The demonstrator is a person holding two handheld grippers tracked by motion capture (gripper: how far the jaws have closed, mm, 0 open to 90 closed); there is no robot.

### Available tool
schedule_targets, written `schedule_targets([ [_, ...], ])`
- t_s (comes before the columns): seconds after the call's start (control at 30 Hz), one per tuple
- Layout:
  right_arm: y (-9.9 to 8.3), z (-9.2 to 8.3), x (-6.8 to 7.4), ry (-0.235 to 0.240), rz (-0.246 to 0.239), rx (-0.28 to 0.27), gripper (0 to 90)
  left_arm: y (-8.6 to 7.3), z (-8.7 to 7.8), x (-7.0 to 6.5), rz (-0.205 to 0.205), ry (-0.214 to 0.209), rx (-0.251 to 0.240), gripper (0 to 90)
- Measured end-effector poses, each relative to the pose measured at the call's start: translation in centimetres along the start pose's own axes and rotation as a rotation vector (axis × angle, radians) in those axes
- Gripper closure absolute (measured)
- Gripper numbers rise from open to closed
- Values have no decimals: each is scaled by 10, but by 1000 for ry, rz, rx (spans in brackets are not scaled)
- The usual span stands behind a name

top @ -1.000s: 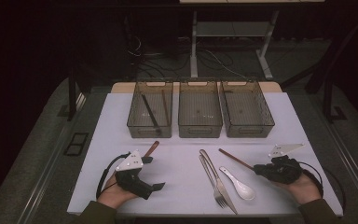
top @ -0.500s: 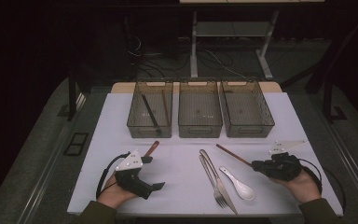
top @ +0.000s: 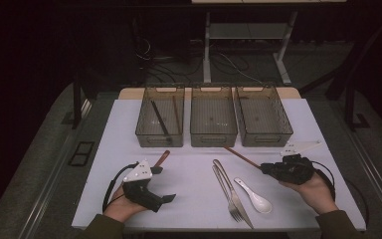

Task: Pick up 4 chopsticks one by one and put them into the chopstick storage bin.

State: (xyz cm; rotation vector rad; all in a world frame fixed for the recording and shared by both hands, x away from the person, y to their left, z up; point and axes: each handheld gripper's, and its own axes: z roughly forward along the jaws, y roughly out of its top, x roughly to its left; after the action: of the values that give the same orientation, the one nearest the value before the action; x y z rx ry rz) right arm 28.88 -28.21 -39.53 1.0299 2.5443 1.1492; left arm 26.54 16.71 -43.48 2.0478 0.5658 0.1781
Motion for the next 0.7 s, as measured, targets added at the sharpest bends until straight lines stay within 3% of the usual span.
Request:
schedule_targets([
  [0.7,47,19,7,27,-4,-66,846,0,0,1,-6,-1,-7,0],
])
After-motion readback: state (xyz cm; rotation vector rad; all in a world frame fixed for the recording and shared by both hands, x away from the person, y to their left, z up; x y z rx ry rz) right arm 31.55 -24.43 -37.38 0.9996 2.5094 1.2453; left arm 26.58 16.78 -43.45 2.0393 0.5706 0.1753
